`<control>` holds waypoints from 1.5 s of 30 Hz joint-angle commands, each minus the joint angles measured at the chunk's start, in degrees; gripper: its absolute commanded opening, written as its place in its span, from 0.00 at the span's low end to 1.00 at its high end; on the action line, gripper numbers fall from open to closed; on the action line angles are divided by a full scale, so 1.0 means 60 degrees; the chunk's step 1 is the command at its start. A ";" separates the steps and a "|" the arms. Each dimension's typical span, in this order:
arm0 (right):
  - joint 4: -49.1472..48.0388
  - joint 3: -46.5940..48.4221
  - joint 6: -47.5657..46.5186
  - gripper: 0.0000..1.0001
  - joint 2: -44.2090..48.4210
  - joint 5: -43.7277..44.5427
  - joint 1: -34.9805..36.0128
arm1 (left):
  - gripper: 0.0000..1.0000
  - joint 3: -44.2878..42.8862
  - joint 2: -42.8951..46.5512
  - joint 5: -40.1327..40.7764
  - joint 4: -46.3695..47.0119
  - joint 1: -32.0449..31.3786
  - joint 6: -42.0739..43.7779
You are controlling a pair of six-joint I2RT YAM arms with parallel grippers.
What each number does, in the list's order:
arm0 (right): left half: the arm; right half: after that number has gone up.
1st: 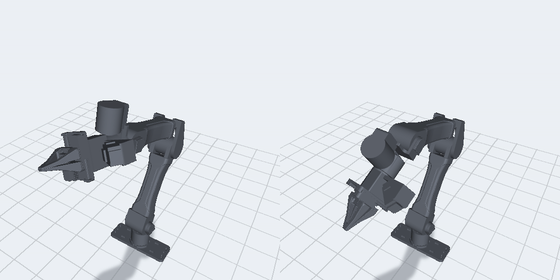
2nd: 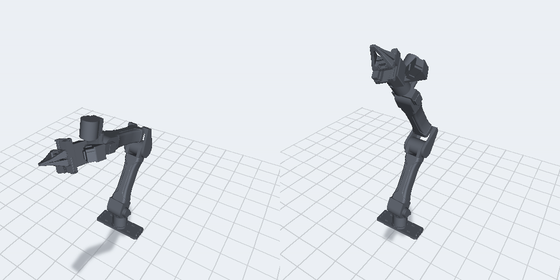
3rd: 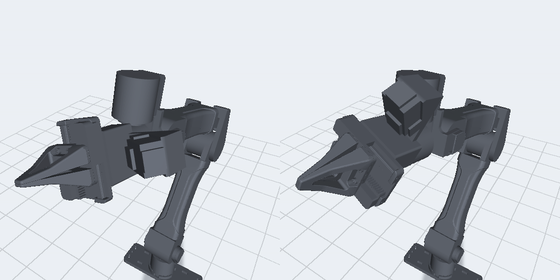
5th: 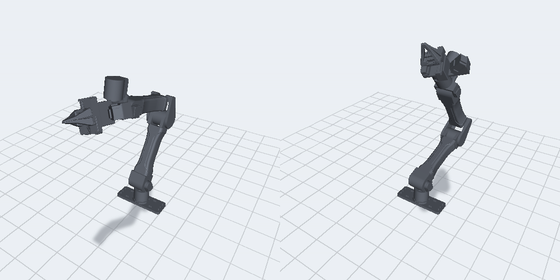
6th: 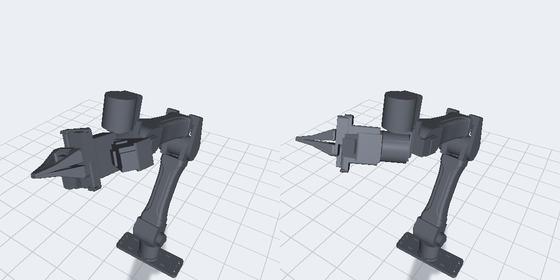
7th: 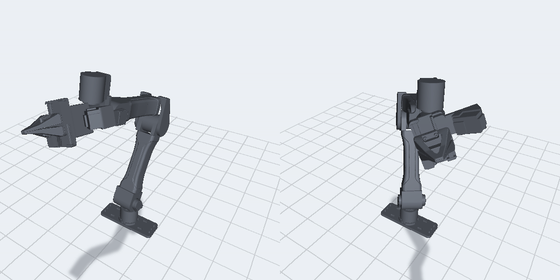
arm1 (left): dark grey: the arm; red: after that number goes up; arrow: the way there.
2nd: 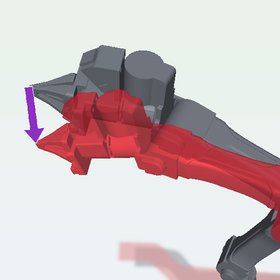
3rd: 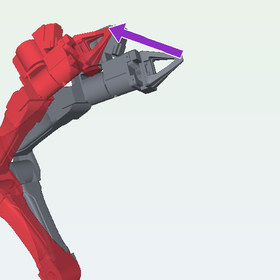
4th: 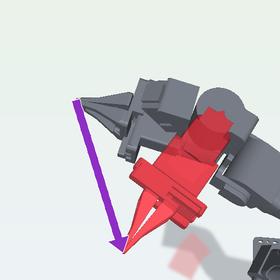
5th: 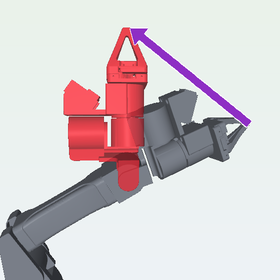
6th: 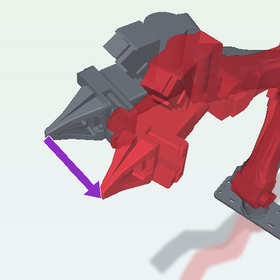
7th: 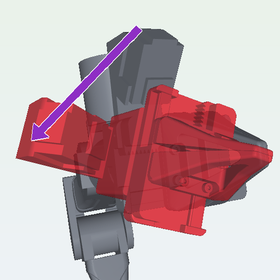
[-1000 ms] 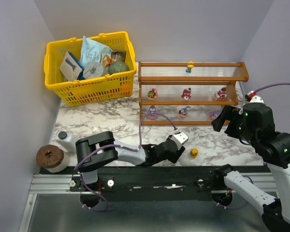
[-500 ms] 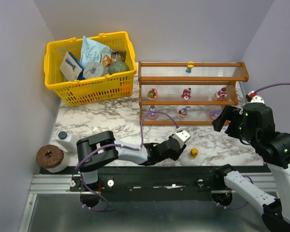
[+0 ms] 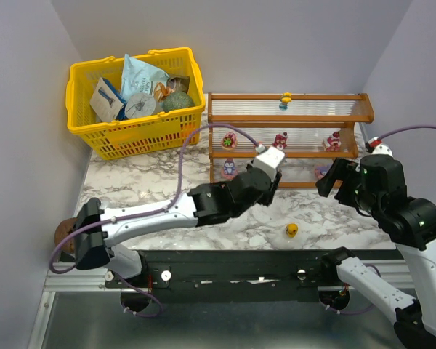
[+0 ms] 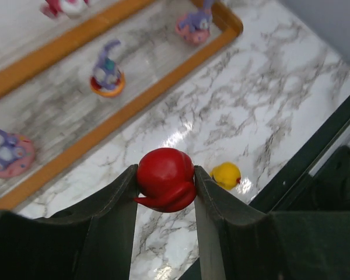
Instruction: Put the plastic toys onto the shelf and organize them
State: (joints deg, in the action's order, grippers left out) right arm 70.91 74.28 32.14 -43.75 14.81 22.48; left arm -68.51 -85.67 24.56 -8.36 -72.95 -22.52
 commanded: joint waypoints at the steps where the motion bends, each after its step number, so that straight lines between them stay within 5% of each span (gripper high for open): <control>1: -0.0569 -0.0309 0.0078 0.92 0.0113 0.0301 -0.0040 | 0.10 -0.1950 0.0596 0.1311 -0.3394 0.0673 -0.0421; 15: -0.1389 -0.1027 -0.0098 0.92 -0.0180 -0.0109 -0.0026 | 0.11 -0.6304 -0.0633 0.1766 -0.5798 0.2987 0.1029; 34: -0.1404 -0.1891 -0.0347 0.92 0.0083 0.0051 -0.0026 | 0.13 -0.9497 -0.3475 0.1488 -0.5534 0.4467 0.2084; 45: -0.1404 -0.2126 -0.0332 0.92 0.0143 0.0183 -0.0026 | 0.14 -0.8945 -0.3535 -0.0413 -0.5405 0.5243 0.1089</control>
State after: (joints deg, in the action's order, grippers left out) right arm 63.07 62.37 30.76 -43.33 14.72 22.48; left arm -124.79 -108.53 28.82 -42.00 -43.27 -13.30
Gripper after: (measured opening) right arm 0.923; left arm 0.471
